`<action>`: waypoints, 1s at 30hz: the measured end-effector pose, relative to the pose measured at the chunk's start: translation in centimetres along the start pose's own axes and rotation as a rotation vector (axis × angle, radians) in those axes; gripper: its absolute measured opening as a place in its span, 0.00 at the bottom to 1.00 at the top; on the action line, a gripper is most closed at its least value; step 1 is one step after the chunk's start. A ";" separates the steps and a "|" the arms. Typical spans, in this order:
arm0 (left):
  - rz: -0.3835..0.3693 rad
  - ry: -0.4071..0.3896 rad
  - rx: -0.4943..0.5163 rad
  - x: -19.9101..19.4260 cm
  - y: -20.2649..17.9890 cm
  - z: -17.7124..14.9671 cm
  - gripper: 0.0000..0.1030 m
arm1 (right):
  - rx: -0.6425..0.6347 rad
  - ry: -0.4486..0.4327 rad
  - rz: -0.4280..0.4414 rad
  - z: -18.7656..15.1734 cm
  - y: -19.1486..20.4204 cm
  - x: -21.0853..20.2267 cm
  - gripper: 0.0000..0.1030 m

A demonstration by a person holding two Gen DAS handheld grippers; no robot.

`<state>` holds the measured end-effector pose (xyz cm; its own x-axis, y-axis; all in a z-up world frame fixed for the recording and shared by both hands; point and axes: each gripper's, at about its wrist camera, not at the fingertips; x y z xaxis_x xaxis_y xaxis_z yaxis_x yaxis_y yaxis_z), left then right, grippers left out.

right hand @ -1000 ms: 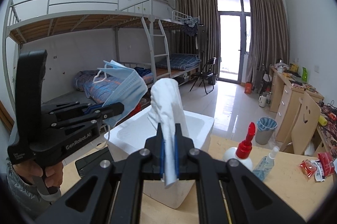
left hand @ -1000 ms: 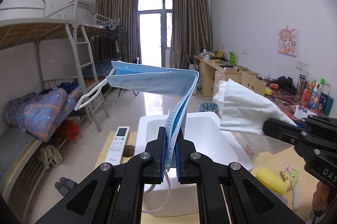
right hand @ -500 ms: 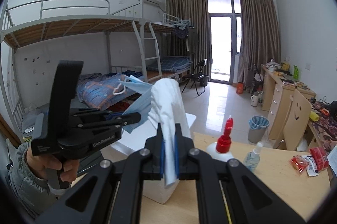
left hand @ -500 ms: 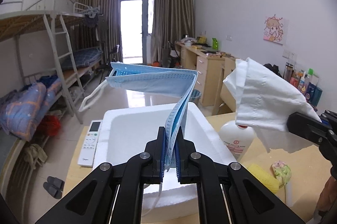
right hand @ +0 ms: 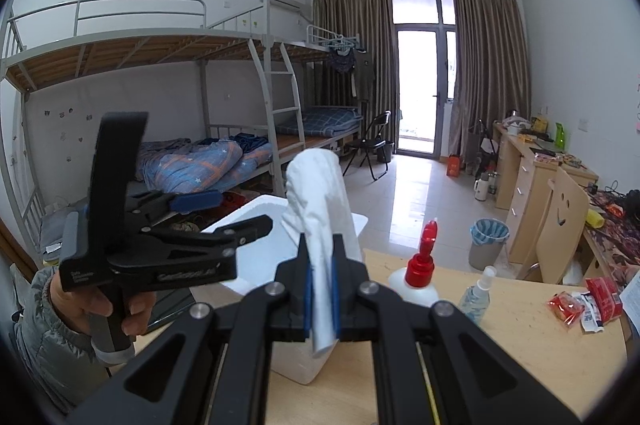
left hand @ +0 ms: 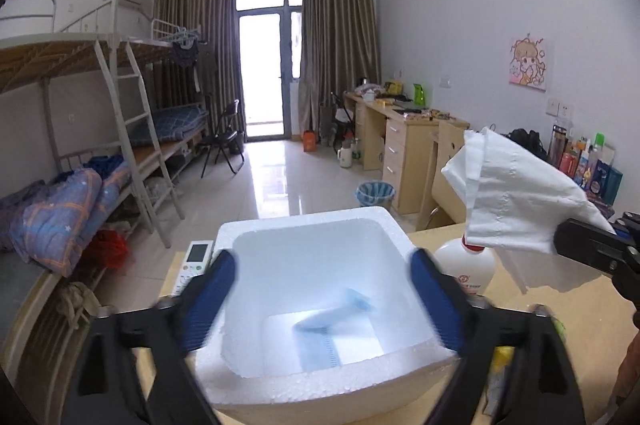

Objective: Organize soft objects
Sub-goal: 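Lower the mask into the foam box and open the left gripper while the right gripper drops the tissue in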

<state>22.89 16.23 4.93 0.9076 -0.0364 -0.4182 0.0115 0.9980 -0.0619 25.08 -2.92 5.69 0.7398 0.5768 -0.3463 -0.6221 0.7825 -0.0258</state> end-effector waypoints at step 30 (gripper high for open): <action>0.160 -0.152 -0.049 -8.1 3.3 -1.8 0.99 | -0.044 0.033 0.086 1.0 4.2 4.0 0.10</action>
<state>14.82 19.72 6.46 0.9491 0.1336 -0.2852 -0.1544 0.9867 -0.0516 25.68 2.90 5.09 0.6747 0.6332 -0.3793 -0.6943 0.7189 -0.0350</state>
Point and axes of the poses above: each gripper's, at about its wrist camera, not at the fingertips, and x roughly the way its jaws point, y to its left, z to its top, and after that the axes turned 10 degrees about -z, right-handed
